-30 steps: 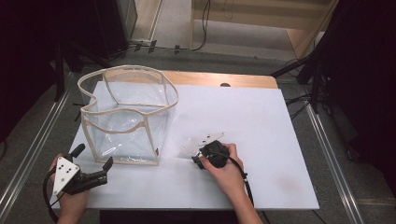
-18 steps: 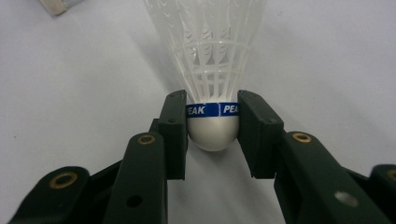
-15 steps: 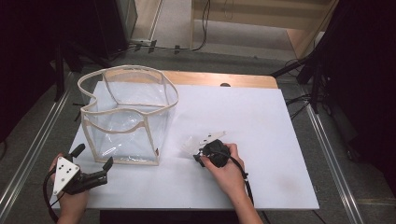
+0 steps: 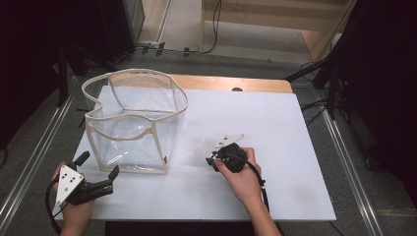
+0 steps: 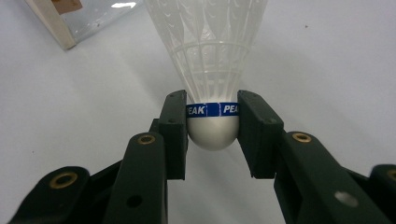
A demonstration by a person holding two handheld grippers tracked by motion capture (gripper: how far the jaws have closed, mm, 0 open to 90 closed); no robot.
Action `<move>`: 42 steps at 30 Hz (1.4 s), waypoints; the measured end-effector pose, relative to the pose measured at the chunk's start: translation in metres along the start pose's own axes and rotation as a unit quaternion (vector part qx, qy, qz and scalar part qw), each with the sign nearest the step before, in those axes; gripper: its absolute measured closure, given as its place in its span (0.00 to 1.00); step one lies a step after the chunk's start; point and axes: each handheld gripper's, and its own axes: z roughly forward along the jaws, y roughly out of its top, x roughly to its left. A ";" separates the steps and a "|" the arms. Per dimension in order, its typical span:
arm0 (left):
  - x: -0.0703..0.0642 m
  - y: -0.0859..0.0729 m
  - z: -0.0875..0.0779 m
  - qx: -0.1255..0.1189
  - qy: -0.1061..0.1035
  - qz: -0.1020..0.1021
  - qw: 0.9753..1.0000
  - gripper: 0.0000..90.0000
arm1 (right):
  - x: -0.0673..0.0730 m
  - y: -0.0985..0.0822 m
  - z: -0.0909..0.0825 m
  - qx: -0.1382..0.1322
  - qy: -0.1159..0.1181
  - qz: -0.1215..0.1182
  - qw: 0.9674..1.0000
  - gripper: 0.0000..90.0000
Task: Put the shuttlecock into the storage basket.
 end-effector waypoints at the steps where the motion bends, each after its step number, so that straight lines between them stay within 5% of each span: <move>1: 0.000 0.000 0.000 0.000 0.000 0.000 1.000 0.00 | 0.000 0.000 -0.001 0.001 0.000 0.002 1.000 0.70; 42: 0.000 0.000 0.000 0.001 -0.001 0.001 1.000 0.00 | -0.008 0.014 -0.024 -0.030 -0.001 0.006 1.000 0.70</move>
